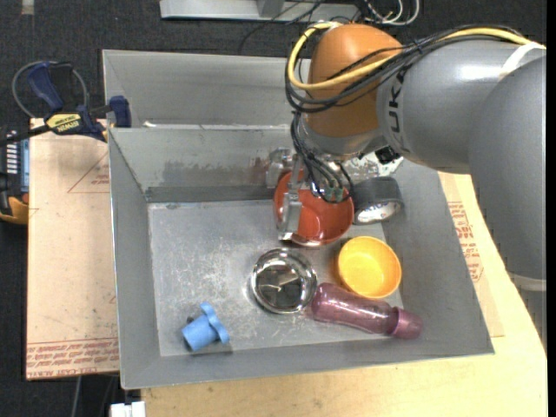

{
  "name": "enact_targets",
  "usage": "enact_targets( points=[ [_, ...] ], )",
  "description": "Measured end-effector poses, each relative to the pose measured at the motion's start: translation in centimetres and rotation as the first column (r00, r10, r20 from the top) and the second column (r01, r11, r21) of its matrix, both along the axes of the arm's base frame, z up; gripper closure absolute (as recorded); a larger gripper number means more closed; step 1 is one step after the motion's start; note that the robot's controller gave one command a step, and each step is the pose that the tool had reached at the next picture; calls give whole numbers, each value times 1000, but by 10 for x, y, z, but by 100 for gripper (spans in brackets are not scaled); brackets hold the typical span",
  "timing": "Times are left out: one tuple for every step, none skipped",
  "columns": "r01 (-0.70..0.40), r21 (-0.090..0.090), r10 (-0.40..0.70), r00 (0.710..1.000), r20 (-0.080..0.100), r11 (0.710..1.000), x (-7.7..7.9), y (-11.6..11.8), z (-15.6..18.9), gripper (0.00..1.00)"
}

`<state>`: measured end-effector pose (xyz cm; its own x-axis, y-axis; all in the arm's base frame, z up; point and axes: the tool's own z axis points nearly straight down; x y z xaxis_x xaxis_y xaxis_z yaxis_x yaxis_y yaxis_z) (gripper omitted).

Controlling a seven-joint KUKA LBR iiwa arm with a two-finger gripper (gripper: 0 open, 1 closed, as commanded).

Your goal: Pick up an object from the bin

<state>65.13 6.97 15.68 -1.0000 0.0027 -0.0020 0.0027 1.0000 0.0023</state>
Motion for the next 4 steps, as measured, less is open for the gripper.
enact_targets(
  points=[
    [12,1,-12,1000,1,1000,-5,-4,-6,0],
    [-157,1,157,988,6,988,4,16,-29,0],
    [38,9,-38,999,2,999,-23,-44,-45,0],
    [-54,6,54,999,4,999,-21,-42,-55,0]
  ],
)
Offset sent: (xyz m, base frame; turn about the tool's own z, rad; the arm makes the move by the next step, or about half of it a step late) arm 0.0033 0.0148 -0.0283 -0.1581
